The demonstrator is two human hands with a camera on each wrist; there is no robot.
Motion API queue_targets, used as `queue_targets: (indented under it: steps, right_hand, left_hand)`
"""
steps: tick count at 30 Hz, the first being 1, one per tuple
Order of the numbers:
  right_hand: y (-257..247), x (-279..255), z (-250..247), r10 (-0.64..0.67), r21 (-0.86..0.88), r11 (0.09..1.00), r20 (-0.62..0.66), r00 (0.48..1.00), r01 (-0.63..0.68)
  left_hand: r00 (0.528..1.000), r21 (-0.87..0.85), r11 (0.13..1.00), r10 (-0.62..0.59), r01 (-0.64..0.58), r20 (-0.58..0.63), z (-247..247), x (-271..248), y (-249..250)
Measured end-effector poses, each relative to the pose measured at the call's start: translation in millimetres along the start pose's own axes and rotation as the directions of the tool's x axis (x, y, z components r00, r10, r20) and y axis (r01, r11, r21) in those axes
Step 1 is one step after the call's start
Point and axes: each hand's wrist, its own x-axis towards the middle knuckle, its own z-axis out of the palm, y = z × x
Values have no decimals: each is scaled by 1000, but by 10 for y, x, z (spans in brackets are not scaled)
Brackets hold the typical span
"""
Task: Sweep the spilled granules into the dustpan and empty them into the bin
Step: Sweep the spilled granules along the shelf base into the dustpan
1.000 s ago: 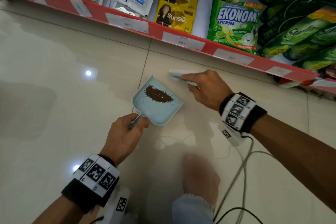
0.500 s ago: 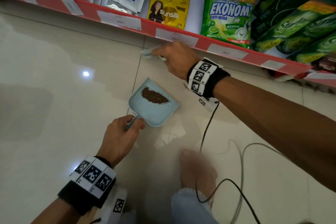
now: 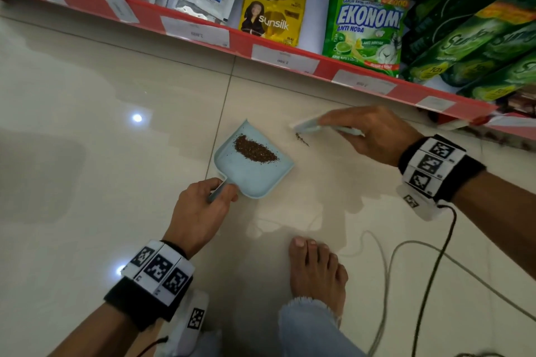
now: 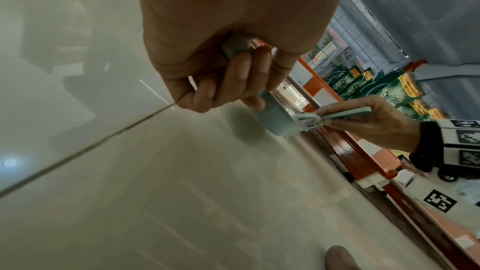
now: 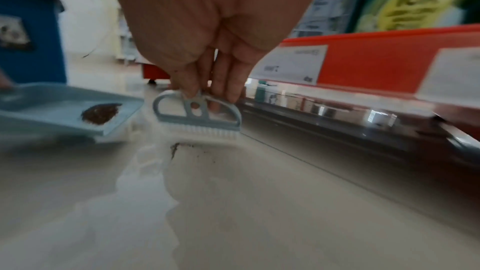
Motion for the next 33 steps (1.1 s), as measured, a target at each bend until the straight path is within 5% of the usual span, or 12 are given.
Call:
queue_targets:
  steps: [3,8,17,21,25,30,33]
  right_hand:
    - [-9,-25,17,142,-59,986,-182,973,-155]
    - [-131,-21,171,434,-307,851,-44,900,-426]
    - [-691,-145,312,276,-51,959,-39,960,-278]
    - [-473,-125,157,368,-103,914,-199,908,-393]
    - [-319,-80,169,544,-206,801,-139,828,-561]
    - [-680,-144,404,417,-45,909,25,909,-415]
    - [-767,-148,384,365,-88,929,44,930,-361]
  left_hand:
    - [1000,2,1000,11,-11,2,13,0,9]
    - [1000,5,1000,24,-24,3,29,-24,17]
    - [999,13,999,44,-44,-13,16,-27,35]
    - [999,25,999,45,-45,-5,23,-29,5]
    - [999,31,999,35,-35,0,23,-37,-12]
    - [1000,30,999,24,-24,-8,2,-43,-20]
    - [1000,35,999,22,-21,-12,-3,-46,-42]
